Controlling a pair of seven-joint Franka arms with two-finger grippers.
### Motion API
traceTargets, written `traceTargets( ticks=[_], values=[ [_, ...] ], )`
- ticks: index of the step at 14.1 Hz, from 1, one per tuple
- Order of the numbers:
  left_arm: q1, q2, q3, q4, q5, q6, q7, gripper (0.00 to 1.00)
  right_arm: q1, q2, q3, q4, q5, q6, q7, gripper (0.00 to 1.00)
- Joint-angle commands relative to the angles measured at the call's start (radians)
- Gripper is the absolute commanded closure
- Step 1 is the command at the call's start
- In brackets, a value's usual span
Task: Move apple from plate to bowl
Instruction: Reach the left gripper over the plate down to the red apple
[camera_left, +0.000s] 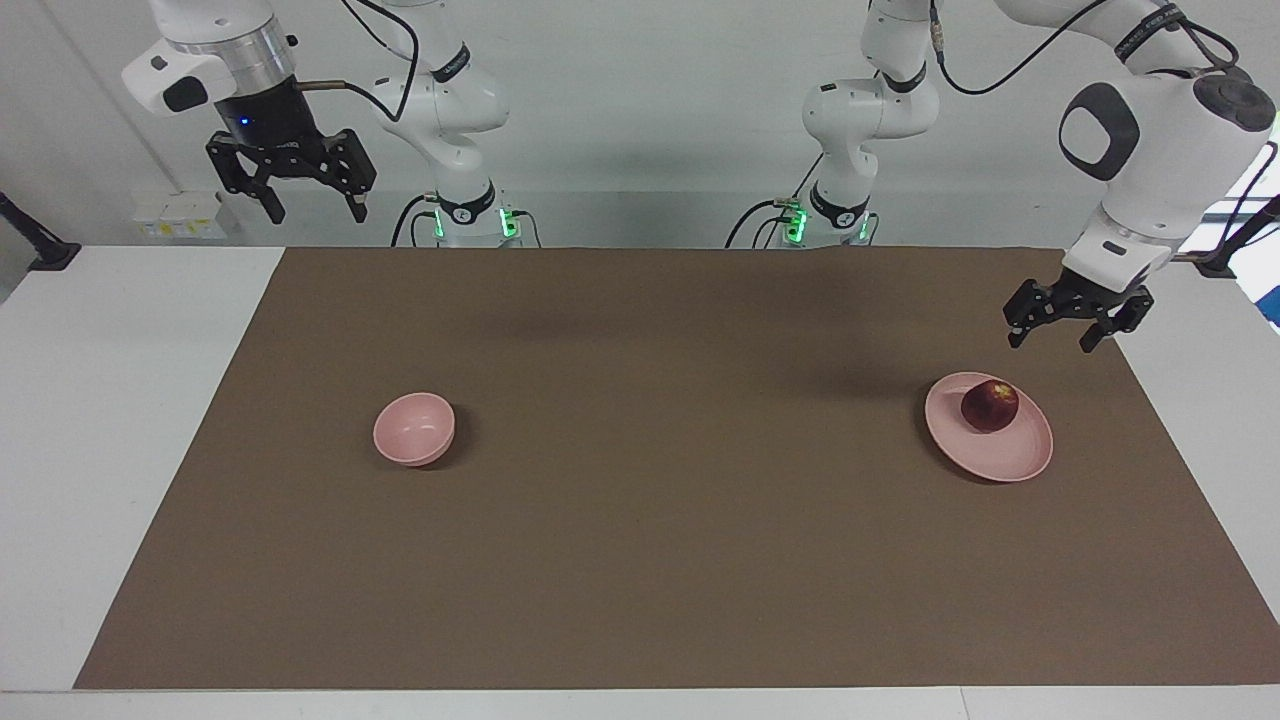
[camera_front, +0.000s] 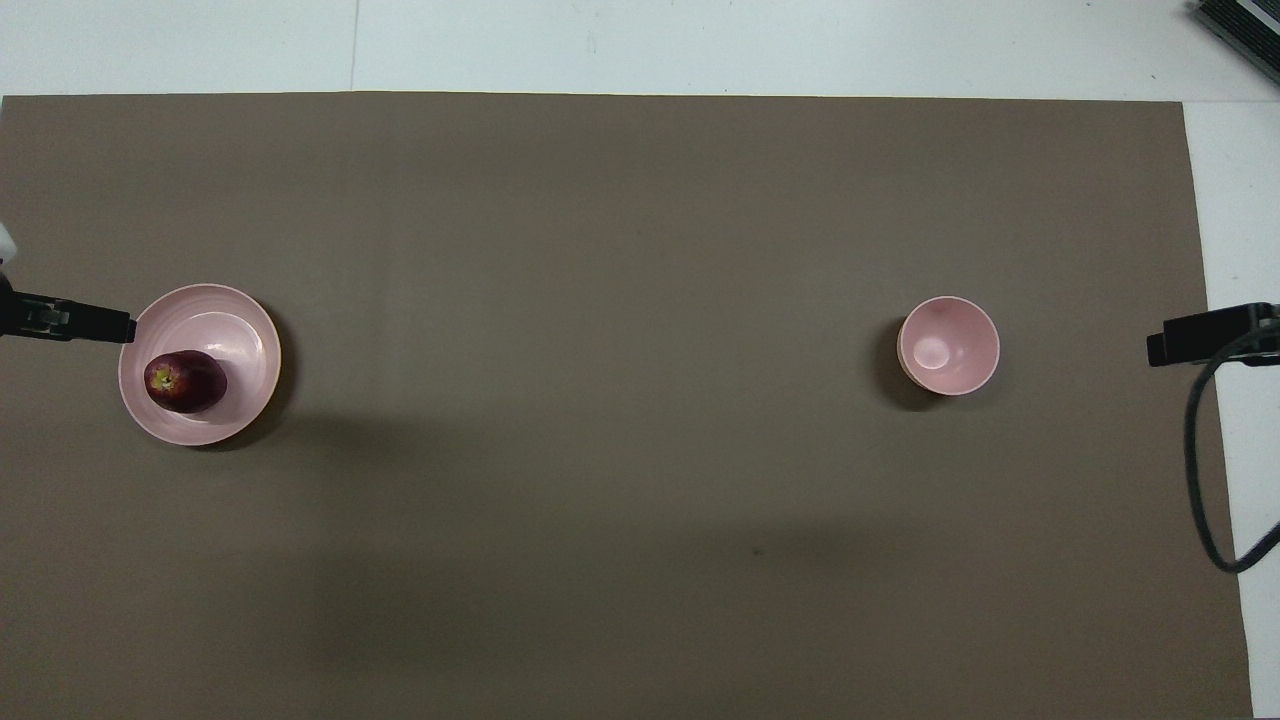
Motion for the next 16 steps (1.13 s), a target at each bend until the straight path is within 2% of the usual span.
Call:
traceTargets(
  ticks=[1,8,16],
  values=[
    [0.023,-0.007,-0.008,-0.109,0.007,0.112,0.025,0.0,-0.007,-0.003,-0.003,0.004,-0.001,-0.016,-0.034,0.0],
    [0.037,0.011,-0.008,-0.335,-0.027,0.416,0.025,0.0,-0.007,-0.003,-0.003,0.004,-0.001,-0.016,-0.032,0.0],
    [0.062,0.065,-0.008,-0.357,-0.028,0.484,0.022,0.0,-0.007,-0.003,-0.001,0.003,-0.001,-0.017,-0.032,0.0]
  ],
)
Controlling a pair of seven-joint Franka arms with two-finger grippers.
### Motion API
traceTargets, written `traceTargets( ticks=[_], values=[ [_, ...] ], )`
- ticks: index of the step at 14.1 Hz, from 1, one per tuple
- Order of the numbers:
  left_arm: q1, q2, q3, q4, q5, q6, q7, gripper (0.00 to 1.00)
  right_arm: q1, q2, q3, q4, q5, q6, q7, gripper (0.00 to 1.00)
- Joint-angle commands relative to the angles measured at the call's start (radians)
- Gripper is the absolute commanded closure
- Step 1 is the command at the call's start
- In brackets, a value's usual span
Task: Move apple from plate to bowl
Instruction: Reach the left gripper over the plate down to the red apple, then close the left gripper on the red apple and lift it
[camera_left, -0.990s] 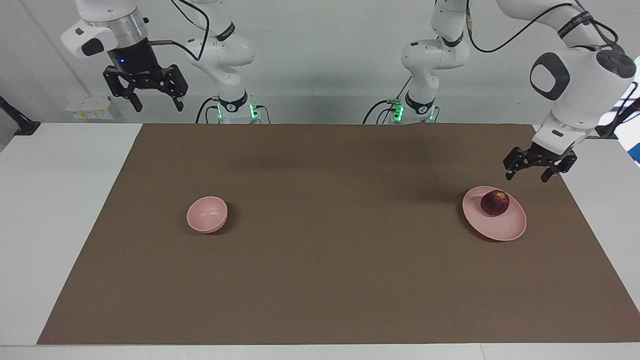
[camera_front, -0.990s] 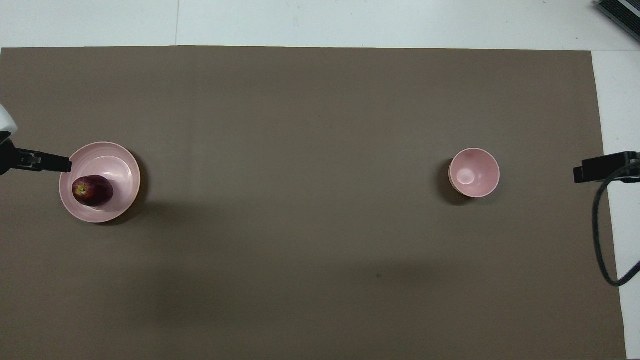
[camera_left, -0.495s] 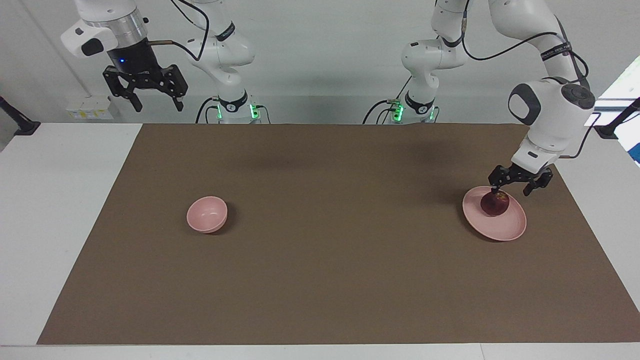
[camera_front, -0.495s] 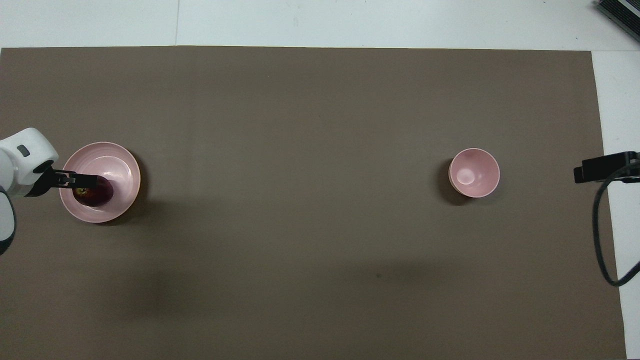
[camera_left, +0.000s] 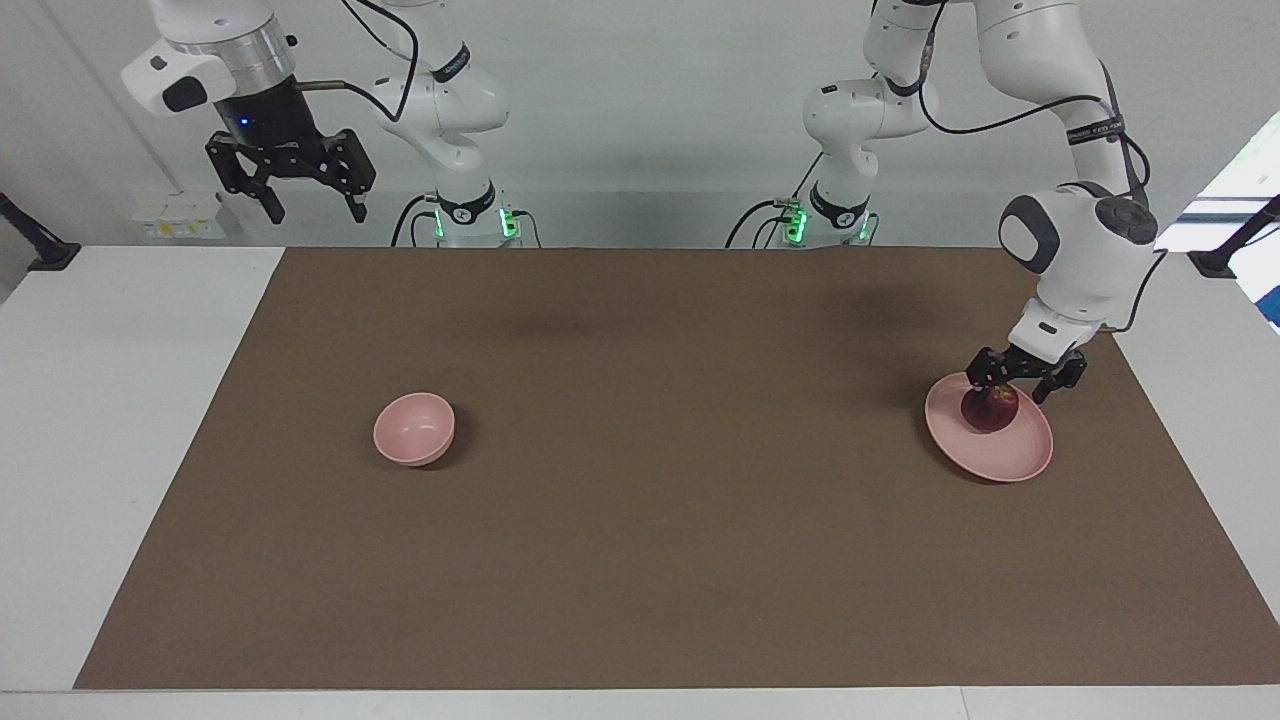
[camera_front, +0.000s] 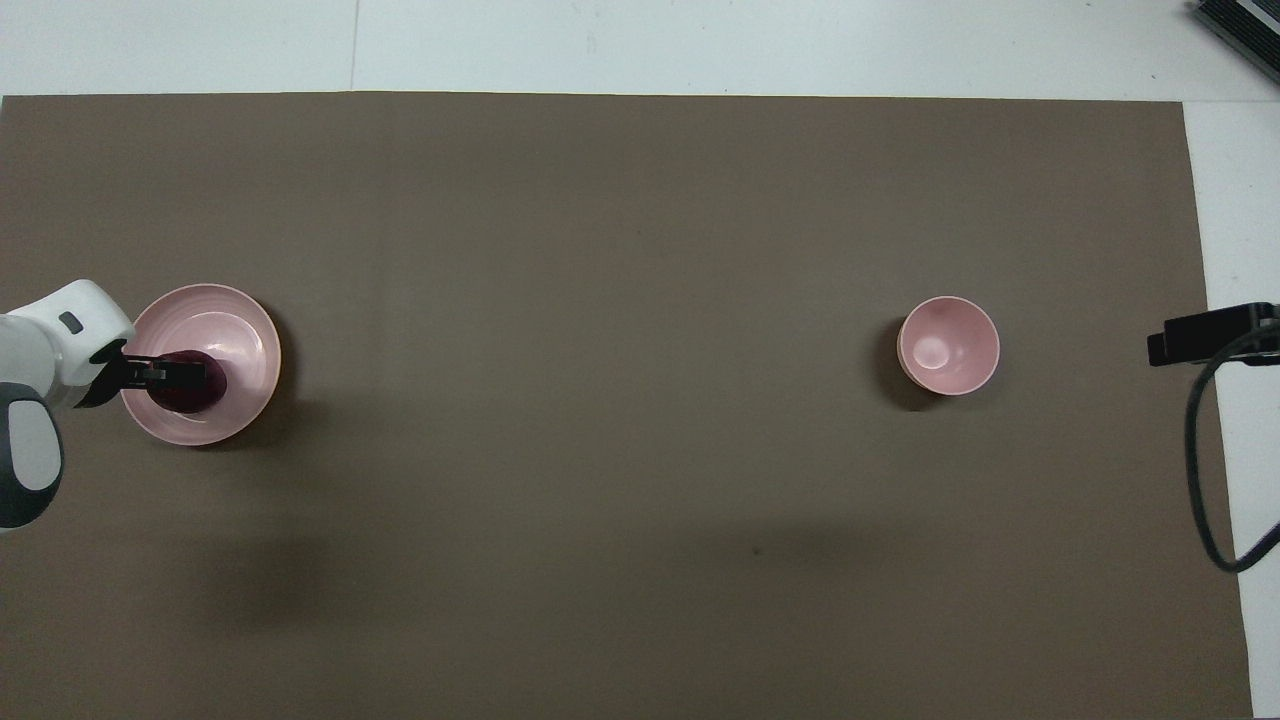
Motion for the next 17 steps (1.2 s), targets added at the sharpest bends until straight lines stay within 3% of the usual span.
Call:
traceTargets(
  ticks=[1,6,10,12,13,15,17],
  values=[
    [0.012,-0.003,-0.008,-0.018,-0.015,0.03,0.009,0.0,-0.007,-0.003,-0.001,0.004,-0.001,-0.017,-0.032,0.0],
    [0.001,-0.013,-0.008,-0.038,-0.026,0.03,0.004,0.03,-0.007,-0.003,-0.001,0.003,-0.001,-0.017,-0.032,0.0],
    [0.0,-0.014,-0.008,-0.044,-0.026,0.024,0.003,0.17,-0.007,-0.003,-0.001,0.003,-0.001,-0.017,-0.032,0.0],
    [-0.002,-0.016,-0.008,-0.046,-0.026,0.016,0.001,0.34,-0.007,-0.003,-0.001,0.003,-0.001,-0.017,-0.032,0.0],
    [-0.002,-0.017,-0.008,-0.046,-0.026,0.016,0.001,0.48,-0.007,-0.003,-0.001,0.003,-0.001,-0.017,-0.032,0.0],
    [0.001,-0.017,-0.008,-0.041,-0.026,0.015,0.004,0.94,-0.007,-0.003,-0.002,0.003,-0.001,-0.017,-0.032,0.0],
    [-0.003,-0.02,-0.01,-0.032,-0.026,0.006,0.004,1.0,-0.007,-0.005,-0.001,0.0,-0.001,-0.017,-0.03,0.0]
  ],
)
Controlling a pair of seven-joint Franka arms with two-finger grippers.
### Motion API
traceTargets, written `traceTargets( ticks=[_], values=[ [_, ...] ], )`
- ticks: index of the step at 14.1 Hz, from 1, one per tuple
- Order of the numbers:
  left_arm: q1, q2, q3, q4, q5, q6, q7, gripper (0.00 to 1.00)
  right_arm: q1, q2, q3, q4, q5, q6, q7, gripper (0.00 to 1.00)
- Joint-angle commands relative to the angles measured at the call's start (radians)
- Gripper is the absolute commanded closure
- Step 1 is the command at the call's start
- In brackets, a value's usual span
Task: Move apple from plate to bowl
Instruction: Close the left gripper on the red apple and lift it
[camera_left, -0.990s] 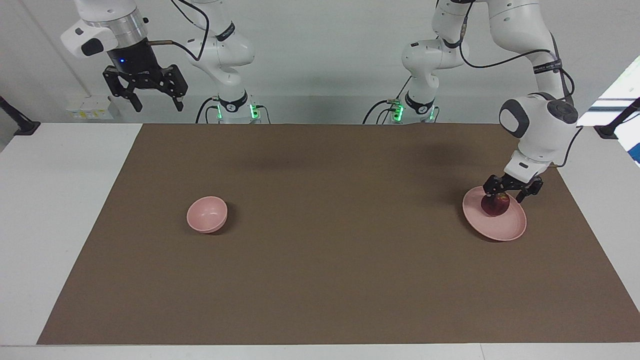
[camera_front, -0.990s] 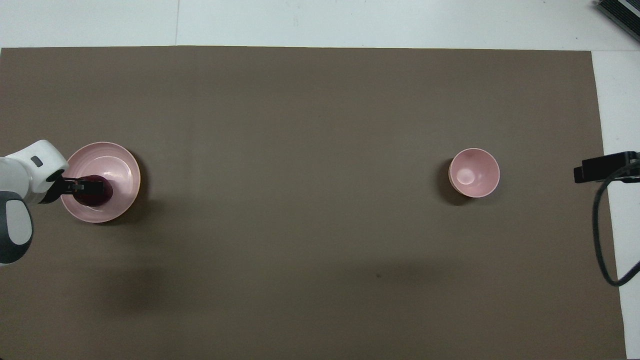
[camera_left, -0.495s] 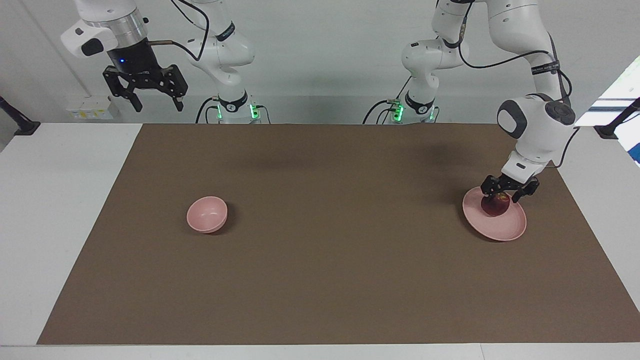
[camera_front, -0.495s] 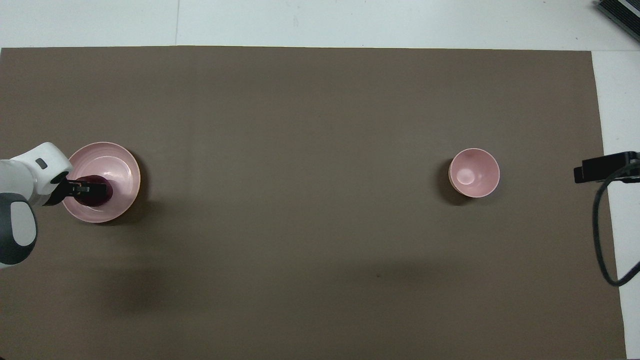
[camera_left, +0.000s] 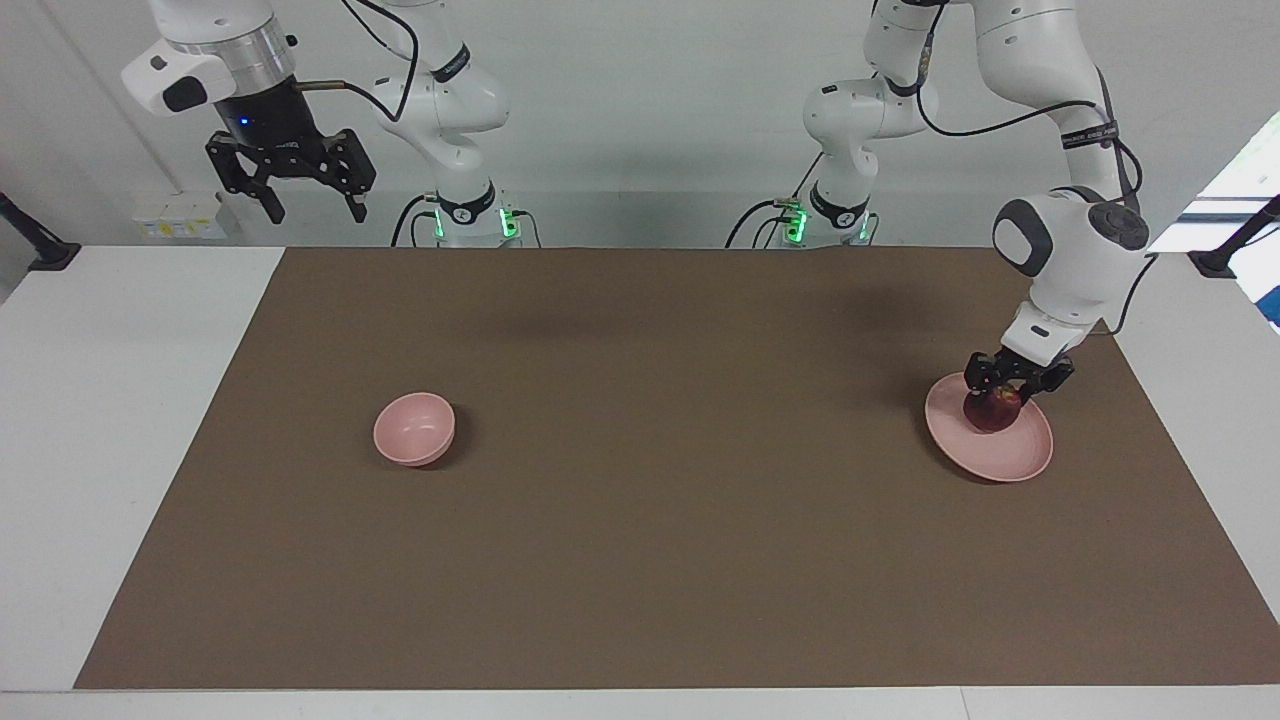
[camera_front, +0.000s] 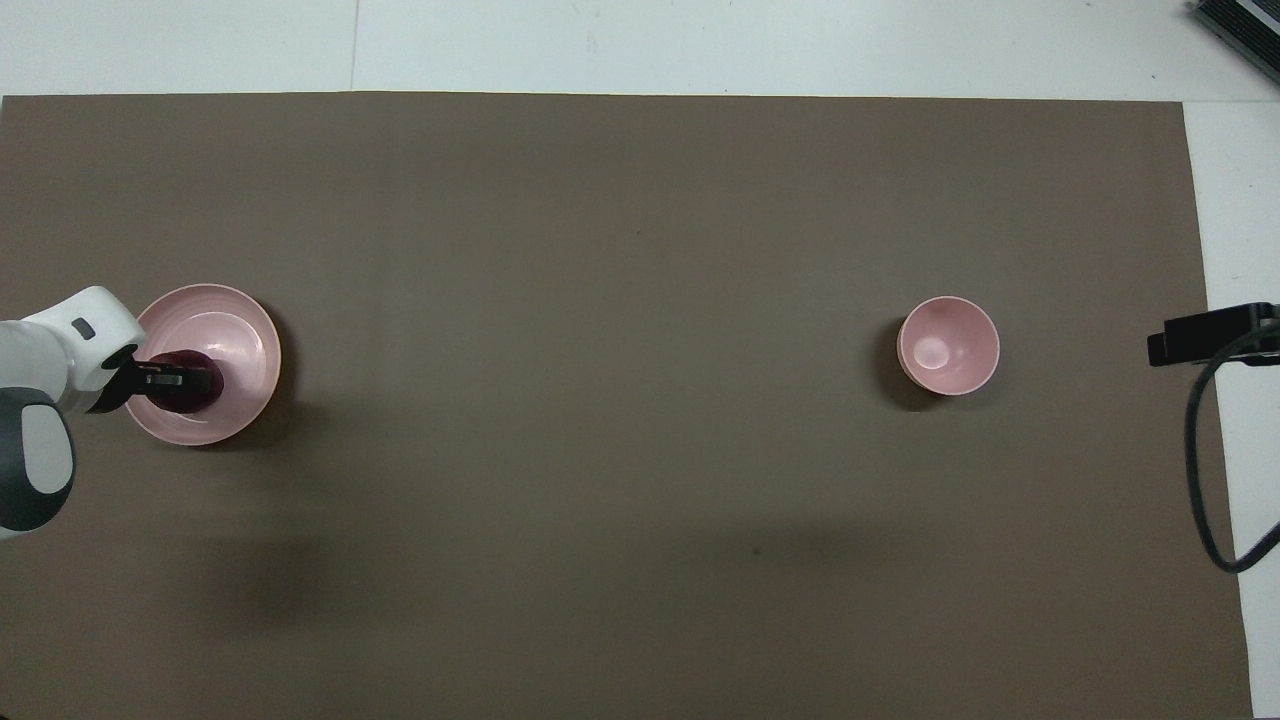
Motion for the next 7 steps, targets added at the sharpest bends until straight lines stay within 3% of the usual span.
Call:
traceTargets(
  ticks=[1,5,7],
  values=[
    [-0.003,-0.029,-0.006,-0.009,-0.011,0.004,0.005,1.0,-0.007,-0.005,-0.002,-0.002,-0.001,-0.017,-0.03,0.0],
    [-0.044,-0.11,-0.017,0.022,-0.026,-0.052,0.003,1.0,-0.009,-0.003,-0.005,0.004,0.002,-0.025,-0.031,0.0],
    [-0.108,-0.147,-0.014,0.062,-0.132,-0.153,0.002,1.0,-0.007,-0.006,-0.006,0.006,-0.004,-0.043,-0.04,0.0]
  ],
)
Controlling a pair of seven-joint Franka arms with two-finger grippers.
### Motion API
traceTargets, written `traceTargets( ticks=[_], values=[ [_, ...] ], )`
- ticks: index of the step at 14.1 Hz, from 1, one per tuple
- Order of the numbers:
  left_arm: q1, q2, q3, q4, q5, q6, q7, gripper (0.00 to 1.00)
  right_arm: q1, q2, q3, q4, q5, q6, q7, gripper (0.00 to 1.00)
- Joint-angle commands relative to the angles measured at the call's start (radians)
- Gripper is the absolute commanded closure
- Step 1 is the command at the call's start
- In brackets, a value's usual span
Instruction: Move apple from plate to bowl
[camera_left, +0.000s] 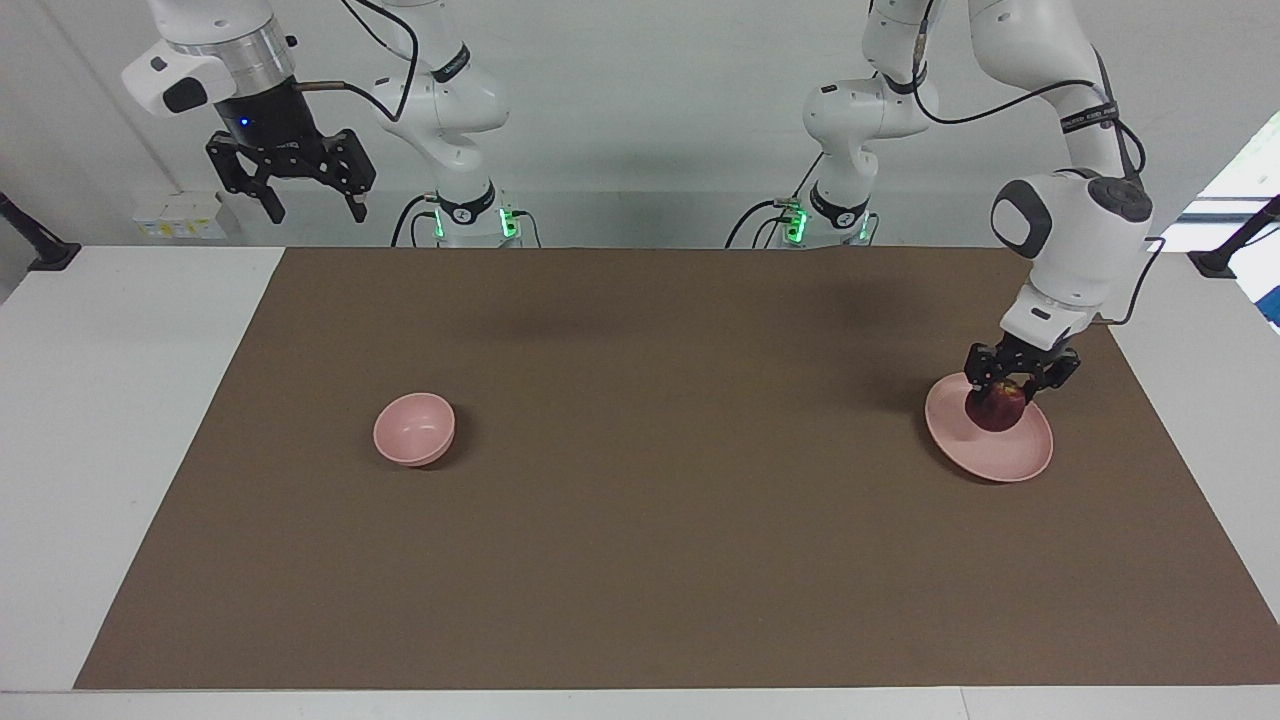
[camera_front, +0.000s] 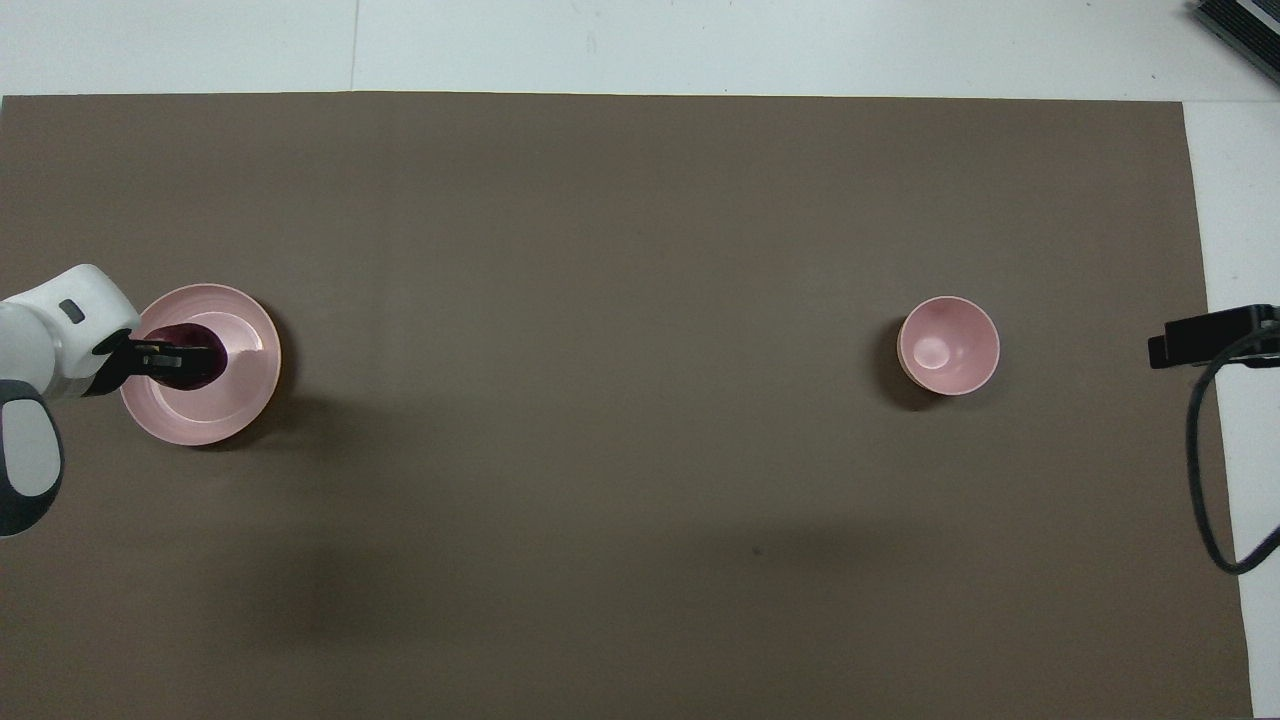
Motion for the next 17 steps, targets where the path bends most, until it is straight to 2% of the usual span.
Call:
traceTargets(
  ticks=[1,6,11,17],
  values=[
    [-0.083,-0.057,0.013,0.046,-0.118,-0.128,0.0,1.0,-0.006,-0.008,-0.003,0.006,0.004,-0.041,-0.041,0.0],
    [-0.247,-0.057,0.011,0.063,-0.278,-0.147,-0.138,1.0,-0.005,-0.015,-0.003,-0.007,0.077,-0.046,0.031,0.0],
    [-0.319,-0.063,-0.006,0.064,-0.598,-0.134,-0.159,1.0,-0.003,-0.017,-0.001,-0.089,0.264,-0.038,0.309,0.0],
    [-0.319,-0.062,-0.2,0.069,-0.873,0.054,-0.24,1.0,0.025,-0.008,0.002,-0.165,0.461,0.028,0.655,0.0]
  ],
)
